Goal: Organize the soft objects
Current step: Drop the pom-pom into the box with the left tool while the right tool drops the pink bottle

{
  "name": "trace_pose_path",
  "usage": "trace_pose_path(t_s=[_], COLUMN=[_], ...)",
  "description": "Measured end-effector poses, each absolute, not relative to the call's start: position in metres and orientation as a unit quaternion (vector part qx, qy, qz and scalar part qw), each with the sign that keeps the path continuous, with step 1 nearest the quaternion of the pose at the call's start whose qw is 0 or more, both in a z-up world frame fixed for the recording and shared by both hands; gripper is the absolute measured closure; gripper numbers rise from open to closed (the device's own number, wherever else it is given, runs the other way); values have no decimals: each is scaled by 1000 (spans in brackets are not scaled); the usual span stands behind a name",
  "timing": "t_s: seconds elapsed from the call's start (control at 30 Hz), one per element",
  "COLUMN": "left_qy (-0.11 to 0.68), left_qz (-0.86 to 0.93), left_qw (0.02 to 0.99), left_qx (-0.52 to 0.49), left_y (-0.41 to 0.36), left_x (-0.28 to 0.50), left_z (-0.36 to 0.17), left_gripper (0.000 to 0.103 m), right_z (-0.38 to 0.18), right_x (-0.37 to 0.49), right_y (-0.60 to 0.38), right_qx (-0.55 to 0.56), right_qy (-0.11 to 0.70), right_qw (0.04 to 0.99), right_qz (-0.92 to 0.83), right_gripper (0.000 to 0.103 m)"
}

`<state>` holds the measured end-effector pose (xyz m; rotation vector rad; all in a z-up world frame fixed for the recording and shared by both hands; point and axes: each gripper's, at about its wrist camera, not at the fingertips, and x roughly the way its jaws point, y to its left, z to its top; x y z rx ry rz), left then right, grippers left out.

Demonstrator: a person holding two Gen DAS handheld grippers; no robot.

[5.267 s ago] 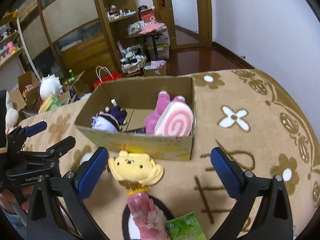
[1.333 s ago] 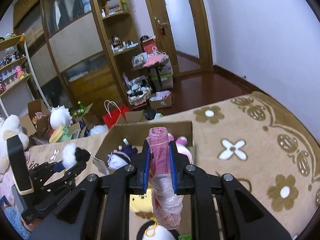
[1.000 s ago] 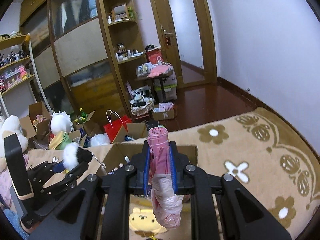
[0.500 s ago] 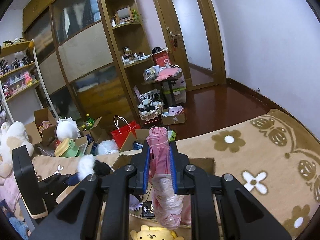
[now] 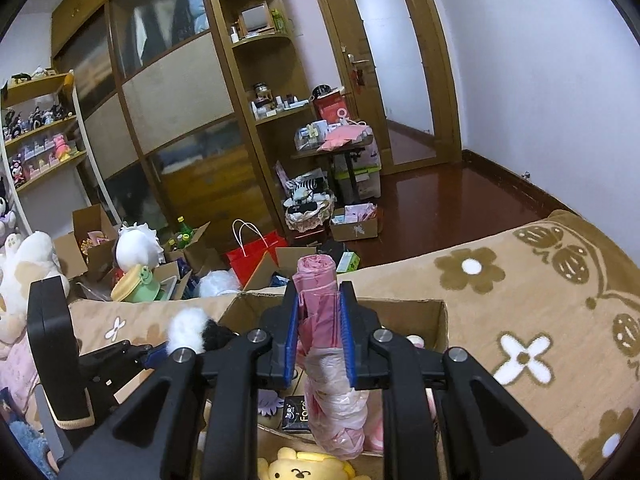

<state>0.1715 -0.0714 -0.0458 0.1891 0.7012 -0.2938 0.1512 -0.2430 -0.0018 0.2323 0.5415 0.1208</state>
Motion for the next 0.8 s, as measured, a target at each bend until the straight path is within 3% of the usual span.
trace_pose_path(t_s=[0.23,0.37,0.6,0.8], left_qy=[358,347,337,326], left_qz=[-150,-145,-139,-127], left_qw=[917,921,926,931], left_qx=[96,97,96,99], left_y=[-74,-73,-72,-67], left_x=[172,171,169,167], left_z=[-51,-49,-45,-37], left_gripper=[66,52,37,23], right_z=[-7,-10,-16,-14], right_x=[152,153,155,150], right_y=[-246,-250,-252,-256], right_qx=[124,134,136,145], right_qy=[276,284,298,305], right_qw=[952,948,944,941], right_qz=[54,46,43,30], right_gripper=[79,76,76,49])
